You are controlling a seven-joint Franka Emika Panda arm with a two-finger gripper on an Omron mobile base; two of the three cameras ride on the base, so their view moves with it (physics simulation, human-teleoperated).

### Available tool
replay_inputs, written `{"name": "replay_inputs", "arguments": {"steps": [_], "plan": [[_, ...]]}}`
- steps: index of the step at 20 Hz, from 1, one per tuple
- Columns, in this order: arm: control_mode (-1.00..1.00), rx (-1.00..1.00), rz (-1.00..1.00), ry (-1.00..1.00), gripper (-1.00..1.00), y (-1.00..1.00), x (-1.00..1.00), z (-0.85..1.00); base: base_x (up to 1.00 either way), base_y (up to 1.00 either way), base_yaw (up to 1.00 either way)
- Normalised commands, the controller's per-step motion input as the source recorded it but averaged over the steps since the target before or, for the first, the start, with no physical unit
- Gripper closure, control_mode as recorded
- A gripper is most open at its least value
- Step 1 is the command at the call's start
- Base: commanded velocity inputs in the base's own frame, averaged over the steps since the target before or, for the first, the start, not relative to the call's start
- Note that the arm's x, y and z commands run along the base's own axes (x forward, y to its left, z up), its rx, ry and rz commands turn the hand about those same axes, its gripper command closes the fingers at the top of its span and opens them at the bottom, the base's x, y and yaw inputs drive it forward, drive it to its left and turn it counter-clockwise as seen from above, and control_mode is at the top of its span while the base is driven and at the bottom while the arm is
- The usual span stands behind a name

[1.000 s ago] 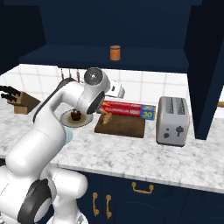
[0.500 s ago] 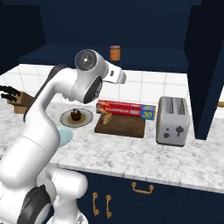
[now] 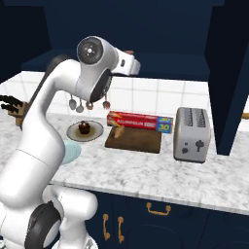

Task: From the different types of pastries on the counter, select a croissant and place it on the cutting board. Then retrieve a jar of jam from the cabinet and place it alongside the croissant on the cutting board.

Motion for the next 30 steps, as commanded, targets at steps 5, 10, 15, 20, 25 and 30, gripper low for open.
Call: {"name": "replay_inputs", "arguments": {"steps": [5,10,15,20,25,30], "plan": [[-1.0,-0.11,0.0,0.0,-1.0,0.31,0.27,-0.01,0.0,0.0,0.0],[-1.0,-0.08,0.04,-0.02,-1.0,0.05,0.51,0.21,0.0,0.0,0.0],[-1.0,-0.11,0.05,0.12,-1.0,0.0,0.27,0.29,0.0,0.0,0.0],[-1.0,-0.09,0.0,0.04,-1.0,0.0,0.0,0.07,0.0,0.0,0.0],[-1.0,0.0,0.0,0.0,-1.0,0.0,0.15,-0.07,0.0,0.0,0.0],[-1.0,-0.01,0.0,0.0,-1.0,0.0,0.15,-0.1,0.0,0.0,0.0]]}}
